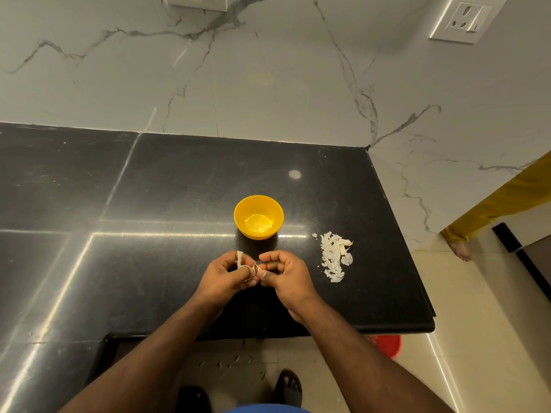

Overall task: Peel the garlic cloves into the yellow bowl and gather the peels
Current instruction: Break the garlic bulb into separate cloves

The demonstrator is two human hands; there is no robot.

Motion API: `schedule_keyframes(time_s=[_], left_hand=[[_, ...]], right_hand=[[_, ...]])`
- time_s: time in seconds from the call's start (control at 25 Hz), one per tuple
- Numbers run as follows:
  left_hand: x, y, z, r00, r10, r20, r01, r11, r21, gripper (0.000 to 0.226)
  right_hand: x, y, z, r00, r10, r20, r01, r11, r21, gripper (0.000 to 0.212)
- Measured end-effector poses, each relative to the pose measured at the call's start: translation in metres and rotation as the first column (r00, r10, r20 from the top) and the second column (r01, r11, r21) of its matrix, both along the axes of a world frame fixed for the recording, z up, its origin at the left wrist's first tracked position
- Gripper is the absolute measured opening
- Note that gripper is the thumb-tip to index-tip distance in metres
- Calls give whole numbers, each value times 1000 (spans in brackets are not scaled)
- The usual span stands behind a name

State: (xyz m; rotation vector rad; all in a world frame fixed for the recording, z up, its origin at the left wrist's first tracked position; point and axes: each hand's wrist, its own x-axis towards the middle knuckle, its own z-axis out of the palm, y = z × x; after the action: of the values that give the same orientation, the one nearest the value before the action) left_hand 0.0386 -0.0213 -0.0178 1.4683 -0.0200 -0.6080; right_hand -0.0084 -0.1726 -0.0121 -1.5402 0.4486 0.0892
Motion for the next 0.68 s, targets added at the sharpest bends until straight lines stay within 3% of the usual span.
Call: schedule_keyframes(time_s=[0.08,0.24,0.36,0.48,0.68], left_hand=[[-1,2,-1,1000,0,13,-1,1000,24,7],[5,4,1,1000,22,11,-24,988,155,9],[11,7,7,998,-32,-47,41,978,203,5],[10,11,13,990,-2,-143,21,990,136,7],[11,26,14,937,115,-331,-151,985,-85,25]], right_hand=[[1,-2,0,1000,17,-10,-17,1000,-15,30],[5,0,-2,998,69,-13,-69,942,-329,20],[5,4,0,991,132,-19,-127,893,-432,13],[4,3,2,987,159,-18,-148,864,-481,15],[-2,1,-1,986,164,-26,-150,807,-572,23]])
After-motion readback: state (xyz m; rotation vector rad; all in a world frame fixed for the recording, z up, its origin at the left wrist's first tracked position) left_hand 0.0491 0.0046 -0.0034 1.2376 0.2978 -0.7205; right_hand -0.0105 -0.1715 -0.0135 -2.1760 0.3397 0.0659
